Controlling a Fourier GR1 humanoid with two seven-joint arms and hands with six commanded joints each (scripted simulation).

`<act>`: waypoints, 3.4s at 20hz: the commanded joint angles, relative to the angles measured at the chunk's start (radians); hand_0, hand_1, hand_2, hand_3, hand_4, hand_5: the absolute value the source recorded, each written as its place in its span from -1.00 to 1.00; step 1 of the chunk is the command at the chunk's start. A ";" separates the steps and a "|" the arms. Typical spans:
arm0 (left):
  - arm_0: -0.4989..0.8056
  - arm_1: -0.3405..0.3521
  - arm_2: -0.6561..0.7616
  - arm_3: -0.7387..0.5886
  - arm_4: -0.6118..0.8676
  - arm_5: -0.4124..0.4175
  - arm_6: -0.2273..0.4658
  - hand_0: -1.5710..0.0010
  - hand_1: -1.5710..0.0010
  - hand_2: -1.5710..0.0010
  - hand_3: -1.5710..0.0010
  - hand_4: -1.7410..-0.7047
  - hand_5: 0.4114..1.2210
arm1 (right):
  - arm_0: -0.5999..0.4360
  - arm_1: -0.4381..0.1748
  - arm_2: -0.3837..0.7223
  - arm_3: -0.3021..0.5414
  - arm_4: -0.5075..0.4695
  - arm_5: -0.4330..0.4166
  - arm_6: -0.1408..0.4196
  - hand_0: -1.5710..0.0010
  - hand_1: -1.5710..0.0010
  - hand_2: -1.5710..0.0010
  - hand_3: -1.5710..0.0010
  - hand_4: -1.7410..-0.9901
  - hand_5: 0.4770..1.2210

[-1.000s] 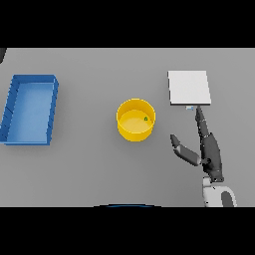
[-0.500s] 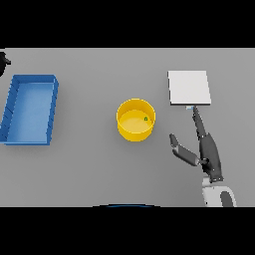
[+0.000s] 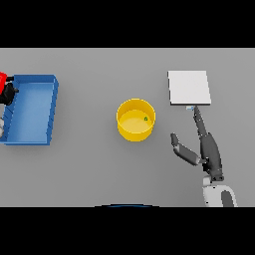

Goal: Pick up the red beaker and tilt it to pour out 1 green nut into yellow bowl. Pick up the yellow bowl and place it on the metallic measuring scale.

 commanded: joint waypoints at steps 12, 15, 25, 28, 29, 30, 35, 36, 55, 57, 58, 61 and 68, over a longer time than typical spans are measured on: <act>0.019 0.105 -0.082 -0.094 0.154 -0.274 -0.012 0.51 0.61 0.60 0.62 0.72 -0.29 | 0.047 0.003 0.015 -0.042 -0.003 0.009 -0.020 1.00 1.00 1.00 1.00 0.48 -0.49; 0.024 0.104 -0.076 -0.091 0.160 -0.273 -0.029 0.75 0.80 0.80 0.81 0.81 -0.34 | 0.039 0.014 0.026 -0.035 0.016 0.001 0.011 1.00 1.00 1.00 1.00 0.47 -0.49; 0.005 0.073 -0.049 -0.075 0.165 -0.226 -0.092 0.97 0.98 0.98 0.98 0.86 -0.30 | -0.066 -0.078 0.076 -0.030 0.113 0.069 0.036 1.00 1.00 1.00 1.00 0.44 -0.38; 0.013 0.070 -0.050 -0.077 0.173 -0.231 -0.101 0.99 0.99 0.99 0.99 0.84 -0.27 | -0.150 -0.137 0.113 0.002 0.165 0.139 0.081 1.00 1.00 1.00 1.00 0.30 -0.40; 0.008 0.070 -0.048 -0.073 0.175 -0.231 -0.094 0.99 0.99 0.99 0.99 0.83 -0.27 | -0.185 -0.162 0.127 0.001 0.198 0.157 0.103 1.00 1.00 1.00 1.00 0.26 -0.42; 0.012 0.076 -0.042 -0.076 0.181 -0.231 -0.098 0.99 0.99 0.99 0.99 0.83 -0.26 | -0.212 -0.200 0.146 0.007 0.236 0.179 0.101 1.00 1.00 1.00 1.00 0.23 -0.45; -0.001 0.068 -0.044 -0.057 0.175 -0.237 -0.115 1.00 1.00 1.00 1.00 0.83 -0.25 | -0.378 -0.293 0.263 0.082 0.408 0.264 0.088 1.00 1.00 1.00 1.00 0.24 -0.49; -0.004 0.058 -0.049 -0.051 0.170 -0.234 -0.117 1.00 1.00 1.00 1.00 0.83 -0.24 | -0.413 -0.302 0.278 0.093 0.418 0.289 0.080 1.00 1.00 1.00 1.00 0.26 -0.50; 0.000 0.078 -0.050 -0.068 0.175 -0.244 -0.111 1.00 1.00 1.00 1.00 0.82 -0.20 | -0.712 -0.257 0.468 0.435 0.502 0.504 -0.013 1.00 1.00 1.00 1.00 0.21 -0.48; 0.000 0.077 -0.055 -0.067 0.172 -0.250 -0.110 1.00 1.00 1.00 1.00 0.82 -0.20 | -0.714 -0.266 0.478 0.445 0.508 0.515 -0.020 1.00 1.00 1.00 1.00 0.17 -0.48; 0.000 0.072 -0.054 -0.061 0.173 -0.247 -0.109 1.00 1.00 1.00 1.00 0.82 -0.19 | -0.721 -0.263 0.484 0.451 0.514 0.519 -0.014 1.00 1.00 1.00 1.00 0.17 -0.47; -0.003 0.079 -0.054 -0.065 0.166 -0.245 -0.116 1.00 1.00 1.00 1.00 0.83 -0.21 | -0.748 -0.247 0.508 0.480 0.533 0.539 0.004 1.00 1.00 1.00 1.00 0.16 -0.39; -0.011 0.071 -0.046 -0.047 0.177 -0.256 -0.126 1.00 1.00 1.00 1.00 0.83 -0.23 | -0.760 -0.243 0.539 0.494 0.561 0.553 0.012 0.35 0.44 0.51 0.54 -0.16 0.31</act>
